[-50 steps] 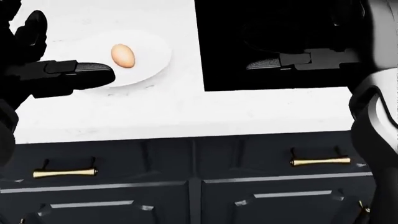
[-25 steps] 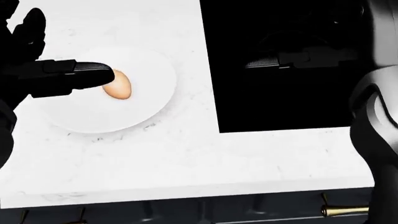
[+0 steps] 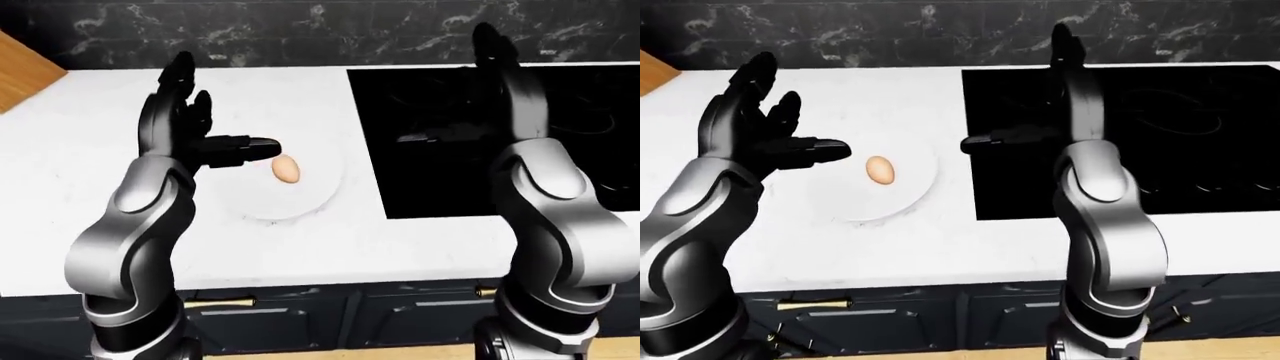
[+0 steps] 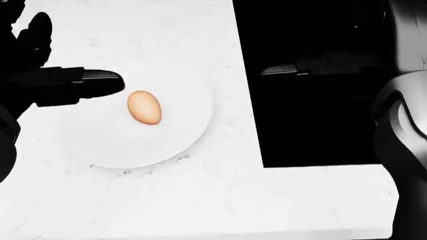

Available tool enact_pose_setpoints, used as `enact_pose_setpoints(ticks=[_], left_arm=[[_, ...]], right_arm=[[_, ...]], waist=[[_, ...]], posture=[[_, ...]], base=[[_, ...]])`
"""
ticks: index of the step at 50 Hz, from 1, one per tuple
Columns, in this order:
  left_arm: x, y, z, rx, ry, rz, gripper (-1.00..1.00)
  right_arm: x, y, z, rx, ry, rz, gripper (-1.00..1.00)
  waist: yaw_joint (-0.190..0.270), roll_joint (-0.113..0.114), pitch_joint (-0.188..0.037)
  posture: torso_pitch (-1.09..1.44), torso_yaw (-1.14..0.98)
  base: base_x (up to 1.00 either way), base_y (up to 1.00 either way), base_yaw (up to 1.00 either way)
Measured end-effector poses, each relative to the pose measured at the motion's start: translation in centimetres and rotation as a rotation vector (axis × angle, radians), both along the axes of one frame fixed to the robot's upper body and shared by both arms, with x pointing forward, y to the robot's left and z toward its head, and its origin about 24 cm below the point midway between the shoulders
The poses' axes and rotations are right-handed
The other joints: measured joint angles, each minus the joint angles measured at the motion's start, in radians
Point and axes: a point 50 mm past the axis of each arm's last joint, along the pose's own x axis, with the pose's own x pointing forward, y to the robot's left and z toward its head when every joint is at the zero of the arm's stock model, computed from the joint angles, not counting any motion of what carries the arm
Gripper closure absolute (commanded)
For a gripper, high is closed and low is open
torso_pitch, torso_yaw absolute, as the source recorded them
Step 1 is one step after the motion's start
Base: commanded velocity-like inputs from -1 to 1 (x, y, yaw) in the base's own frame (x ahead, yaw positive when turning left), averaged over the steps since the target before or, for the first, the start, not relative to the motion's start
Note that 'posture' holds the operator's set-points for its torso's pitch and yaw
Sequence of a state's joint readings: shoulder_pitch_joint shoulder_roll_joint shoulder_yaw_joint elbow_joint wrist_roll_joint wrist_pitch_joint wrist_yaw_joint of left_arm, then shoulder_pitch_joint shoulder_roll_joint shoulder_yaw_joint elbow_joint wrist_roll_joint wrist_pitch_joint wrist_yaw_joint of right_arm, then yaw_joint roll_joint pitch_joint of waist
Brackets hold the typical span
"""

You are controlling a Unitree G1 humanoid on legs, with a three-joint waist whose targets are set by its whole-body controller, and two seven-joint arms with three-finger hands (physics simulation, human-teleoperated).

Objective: Pick the egg from the plate and place it in the pan.

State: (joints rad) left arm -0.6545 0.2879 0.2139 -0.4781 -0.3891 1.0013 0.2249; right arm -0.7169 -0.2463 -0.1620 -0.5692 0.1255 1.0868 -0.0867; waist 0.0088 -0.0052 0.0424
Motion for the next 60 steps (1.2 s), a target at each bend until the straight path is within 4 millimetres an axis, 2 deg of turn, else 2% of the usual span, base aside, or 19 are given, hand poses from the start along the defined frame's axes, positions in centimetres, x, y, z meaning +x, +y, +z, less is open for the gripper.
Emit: enact_pose_setpoints(ticks=[13, 18, 21, 29, 39, 46, 54, 60], left_arm=[[-0.6, -0.9, 0.8, 0.078, -0.03, -0.071, -1.0], [0.2, -0.5, 0.7, 0.247, 0.036, -0.089, -1.0], [0.5, -0.2, 1.3, 0.318, 0.038, -0.096, -1.0], [1.2, 1.1, 2.1, 0.437, 0.04, -0.12, -1.0], [2.7, 1.7, 3.2, 0.576, 0.045, -0.171, -1.0], [3.5, 1.3, 2.3, 0.764, 0.059, -0.238, -1.0], [4.0, 0.1, 3.7, 0.916, 0.009, -0.313, -1.0], [4.4, -0.5, 4.1, 1.031, -0.011, -0.339, -1.0]], right_arm=[[-0.3, -0.3, 0.4, 0.005, -0.01, -0.007, -1.0], [-0.5, -0.6, 0.9, 0.009, -0.022, -0.014, -1.0], [-0.5, -0.8, 0.9, 0.011, -0.024, -0.019, -1.0], [-0.5, -0.8, 0.9, 0.013, -0.023, -0.018, -1.0], [-0.6, -0.8, 1.1, 0.016, -0.026, -0.011, -1.0], [-0.8, -1.0, 1.3, 0.02, -0.036, -0.018, -1.0], [-0.8, -1.0, 1.4, 0.021, -0.031, -0.006, -1.0], [-0.8, -1.1, 1.4, 0.022, -0.032, -0.013, -1.0]], waist=[[-0.005, 0.01, -0.002], [-0.003, 0.01, 0.003], [-0.004, 0.007, 0.006], [-0.001, 0.004, 0.007], [0.003, -0.008, 0.009], [0.006, -0.011, 0.008], [0.008, -0.018, 0.009], [0.01, -0.016, 0.007]], posture=[[0.0, 0.0], [0.0, 0.0], [0.0, 0.0], [0.0, 0.0], [0.0, 0.0], [0.0, 0.0], [0.0, 0.0], [0.0, 0.0]], base=[[0.0, 0.0, 0.0], [0.0, 0.0, 0.0], [0.0, 0.0, 0.0], [0.0, 0.0, 0.0], [0.0, 0.0, 0.0], [0.0, 0.0, 0.0], [0.0, 0.0, 0.0], [0.0, 0.0, 0.0]])
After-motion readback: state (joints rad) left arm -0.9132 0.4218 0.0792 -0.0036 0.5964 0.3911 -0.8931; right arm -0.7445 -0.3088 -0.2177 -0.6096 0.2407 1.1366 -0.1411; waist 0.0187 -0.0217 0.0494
